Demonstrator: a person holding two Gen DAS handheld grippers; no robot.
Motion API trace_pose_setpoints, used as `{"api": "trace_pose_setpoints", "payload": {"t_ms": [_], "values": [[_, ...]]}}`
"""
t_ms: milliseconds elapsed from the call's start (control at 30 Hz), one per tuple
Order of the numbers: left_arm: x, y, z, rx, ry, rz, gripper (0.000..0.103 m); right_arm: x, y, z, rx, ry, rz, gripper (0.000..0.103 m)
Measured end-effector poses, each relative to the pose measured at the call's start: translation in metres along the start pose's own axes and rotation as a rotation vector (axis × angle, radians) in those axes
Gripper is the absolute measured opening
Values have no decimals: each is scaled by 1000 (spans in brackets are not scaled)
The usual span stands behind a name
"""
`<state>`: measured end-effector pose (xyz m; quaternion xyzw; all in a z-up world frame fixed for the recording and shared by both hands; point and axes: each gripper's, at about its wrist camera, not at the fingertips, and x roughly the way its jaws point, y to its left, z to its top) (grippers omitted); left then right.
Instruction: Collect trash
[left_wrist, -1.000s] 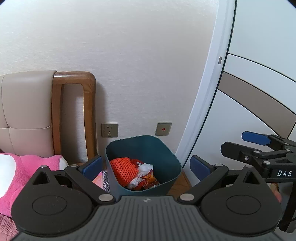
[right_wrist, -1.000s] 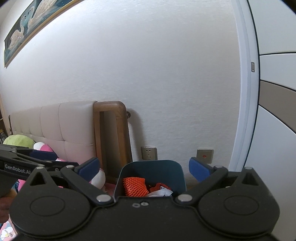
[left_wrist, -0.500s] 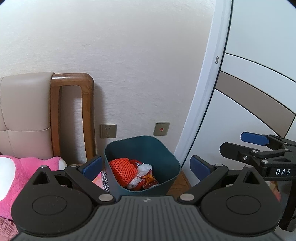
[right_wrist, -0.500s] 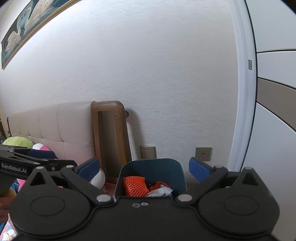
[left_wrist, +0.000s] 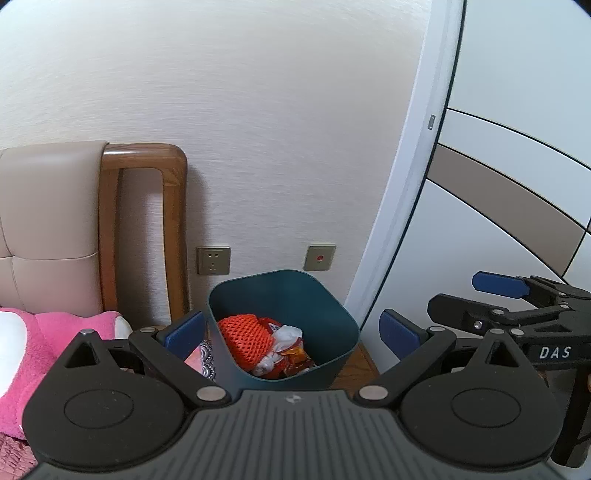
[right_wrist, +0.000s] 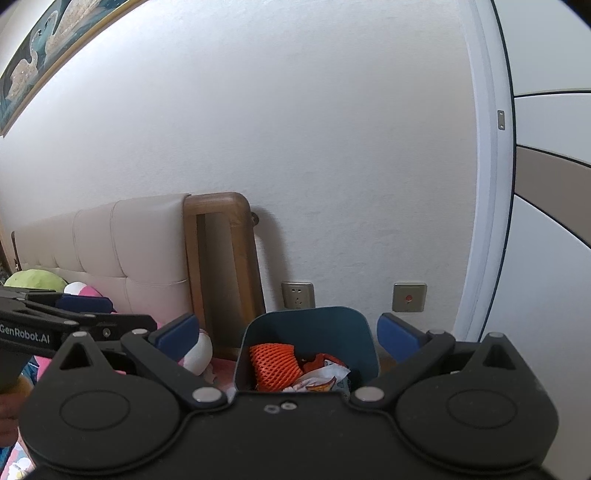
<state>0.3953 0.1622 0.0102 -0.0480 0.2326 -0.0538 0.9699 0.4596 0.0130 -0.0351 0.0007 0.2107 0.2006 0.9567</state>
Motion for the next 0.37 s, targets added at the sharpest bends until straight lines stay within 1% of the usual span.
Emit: {"api": "trace_pose_setpoints", "payload": {"t_ms": [367], "values": [[2,12,-4,-19,23,5,101,7,10,-3,4,13,3,103]]}}
